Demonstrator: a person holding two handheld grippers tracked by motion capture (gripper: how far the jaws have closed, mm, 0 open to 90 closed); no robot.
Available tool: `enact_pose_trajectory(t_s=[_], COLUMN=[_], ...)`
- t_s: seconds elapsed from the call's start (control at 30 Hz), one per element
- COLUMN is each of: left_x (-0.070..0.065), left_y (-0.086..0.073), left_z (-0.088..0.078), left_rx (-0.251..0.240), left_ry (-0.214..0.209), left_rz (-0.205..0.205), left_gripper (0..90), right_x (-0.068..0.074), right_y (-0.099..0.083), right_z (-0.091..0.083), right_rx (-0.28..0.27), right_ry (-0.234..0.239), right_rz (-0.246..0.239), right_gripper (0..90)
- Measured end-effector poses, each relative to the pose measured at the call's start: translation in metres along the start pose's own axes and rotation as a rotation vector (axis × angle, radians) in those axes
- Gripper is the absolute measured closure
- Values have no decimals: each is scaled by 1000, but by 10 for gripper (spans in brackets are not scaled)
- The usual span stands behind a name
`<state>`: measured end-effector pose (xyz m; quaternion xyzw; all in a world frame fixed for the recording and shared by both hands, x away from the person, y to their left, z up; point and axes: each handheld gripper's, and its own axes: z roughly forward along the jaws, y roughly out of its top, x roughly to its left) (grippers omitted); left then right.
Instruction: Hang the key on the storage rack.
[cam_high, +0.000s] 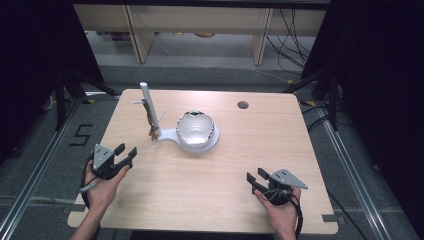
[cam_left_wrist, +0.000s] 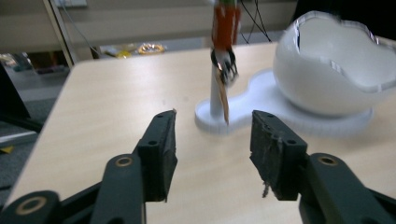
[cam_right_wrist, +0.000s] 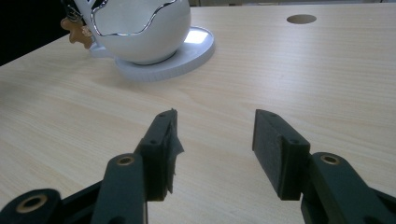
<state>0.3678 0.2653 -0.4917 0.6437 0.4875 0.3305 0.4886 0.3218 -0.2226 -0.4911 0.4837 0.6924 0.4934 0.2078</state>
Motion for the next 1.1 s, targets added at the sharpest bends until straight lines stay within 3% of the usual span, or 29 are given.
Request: enact_pose_trajectory(t_s=[0.17, 0.4, 0.67, 0.8, 0.9, 1.03, 1.1], left_x=[1, 2, 0, 1, 3, 3, 2], left_y=[-23, -38, -39, -39, -39, -39, -39], left_z=[-7, -14, -16, -15, -16, -16, -16], left_rx=[26, 37, 24, 14, 19, 18, 16], left_ry=[3, 13, 27, 27, 30, 26, 25], left_rz=[-2, 3, 23, 9, -5, -2, -2], left_gripper=[454, 420, 402, 396, 393, 391, 390], right_x=[-1, -2, -2, -3, -3, -3, -3], right_y=[0, -1, -2, -2, -4, -4, -4], right_z=[1, 0, 1, 0, 2, 1, 0], right_rx=[-6, 0, 4, 7, -9, 10, 4], right_ry=[2, -8, -3, 3, -17, -38, -20], right_rz=[-14, -10, -17, -12, -14, -23, -18], right_gripper=[512, 511, 508, 504, 502, 501, 500])
